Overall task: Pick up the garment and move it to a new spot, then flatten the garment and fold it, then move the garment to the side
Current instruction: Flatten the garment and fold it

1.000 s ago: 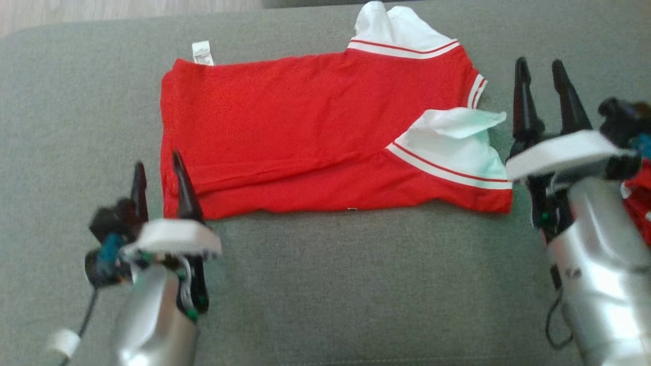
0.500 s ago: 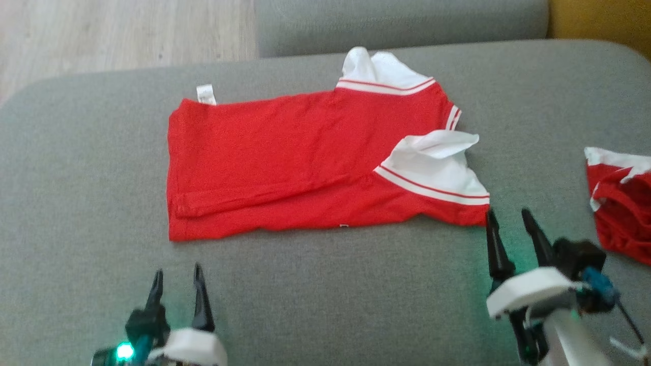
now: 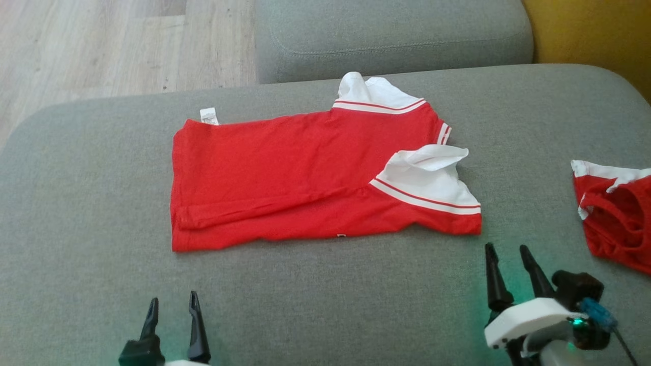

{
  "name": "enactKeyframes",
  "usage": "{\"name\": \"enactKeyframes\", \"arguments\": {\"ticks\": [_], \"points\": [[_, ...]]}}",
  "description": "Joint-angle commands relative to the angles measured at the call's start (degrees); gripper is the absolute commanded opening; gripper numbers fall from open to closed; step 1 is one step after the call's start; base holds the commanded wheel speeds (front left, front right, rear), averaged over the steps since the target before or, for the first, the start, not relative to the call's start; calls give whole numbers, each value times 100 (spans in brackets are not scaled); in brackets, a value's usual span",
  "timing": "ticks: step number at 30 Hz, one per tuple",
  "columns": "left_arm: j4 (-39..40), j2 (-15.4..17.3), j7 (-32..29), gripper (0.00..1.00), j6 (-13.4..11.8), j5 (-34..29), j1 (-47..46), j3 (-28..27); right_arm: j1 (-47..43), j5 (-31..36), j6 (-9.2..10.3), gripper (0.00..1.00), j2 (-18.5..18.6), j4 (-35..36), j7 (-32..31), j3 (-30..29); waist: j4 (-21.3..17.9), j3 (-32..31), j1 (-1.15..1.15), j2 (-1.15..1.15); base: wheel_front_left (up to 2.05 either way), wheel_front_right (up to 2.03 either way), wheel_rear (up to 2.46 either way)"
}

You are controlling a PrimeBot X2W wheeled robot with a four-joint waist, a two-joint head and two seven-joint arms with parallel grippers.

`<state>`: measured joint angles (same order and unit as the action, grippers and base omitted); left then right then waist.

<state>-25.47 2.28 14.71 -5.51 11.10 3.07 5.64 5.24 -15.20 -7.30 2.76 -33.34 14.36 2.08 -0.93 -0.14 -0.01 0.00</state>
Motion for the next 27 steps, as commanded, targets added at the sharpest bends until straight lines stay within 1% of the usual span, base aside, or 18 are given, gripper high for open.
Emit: {"name": "enactKeyframes", "arguments": {"ticks": [1, 5, 9, 12, 13, 14, 17, 18, 19, 21, 23, 24, 25, 27], "points": [[181, 60, 29, 100, 17, 5, -65, -126, 209, 66, -19, 100, 13, 111, 63, 244, 17, 30, 1, 0, 0, 0, 0], [166, 60, 29, 100, 40, 14, -136, -30, 507, 12, -19, 100, 12, -107, 63, 241, 50, 146, 1, 0, 0, 0, 0], [145, 60, 29, 100, 49, 43, -292, 93, 1007, 7, -19, 100, 12, -356, 63, 185, 134, 413, 1, 0, 0, 0, 0], [101, 60, 29, 100, 130, 129, -425, 238, 1373, -16, -19, 100, 12, -645, 63, 117, 236, 607, 1, 0, 0, 0, 0], [101, 60, 29, 100, 130, 129, -425, 238, 1373, -16, -19, 100, 12, -645, 63, 117, 236, 607, 1, 0, 0, 0, 0], [66, 60, 29, 100, 163, 154, -521, 312, 1575, -24, -19, 100, 12, -946, 63, -18, 318, 714, 1, 0, 0, 0, 0], [55, 60, 29, 100, 165, 207, -644, 388, 1817, 109, -19, 100, 12, -1449, 63, -194, 434, 850, 1, 0, 0, 0, 0], [55, 60, 29, 100, 165, 207, -644, 388, 1817, 109, -19, 100, 12, -1449, 63, -194, 434, 850, 1, 0, 0, 0, 0], [57, 60, 29, 100, 165, 220, -677, 413, 1874, 177, -19, 100, 12, -1621, 63, -241, 471, 891, 1, 0, 0, 0, 0], [52, 60, 29, 100, 156, 243, -721, 437, 1952, 272, -19, 100, 12, -2042, 63, -236, 520, 935, 1, 0, 0, 0, 0], [51, 60, 29, 100, 142, 267, -748, 436, 2006, 232, -19, 100, 12, -2367, 62, -100, 539, 959, 1, 0, 0, 0, 0], [54, 60, 29, 100, 135, 279, -753, 426, 2020, 145, -19, 71, 12, -2511, 62, -12, 536, 962, 1, 0, 0, 0, 0], [54, 60, 29, 100, 133, 282, -754, 406, 2037, 69, -19, 0, 12, -2620, 62, 53, 521, 960, 1, 0, 0, 0, 0], [55, 60, 29, 100, 138, 305, -756, 339, 2061, -66, -19, 0, 12, -2730, 62, 27, 466, 935, 1, 0, 0, 0, 0]]}}
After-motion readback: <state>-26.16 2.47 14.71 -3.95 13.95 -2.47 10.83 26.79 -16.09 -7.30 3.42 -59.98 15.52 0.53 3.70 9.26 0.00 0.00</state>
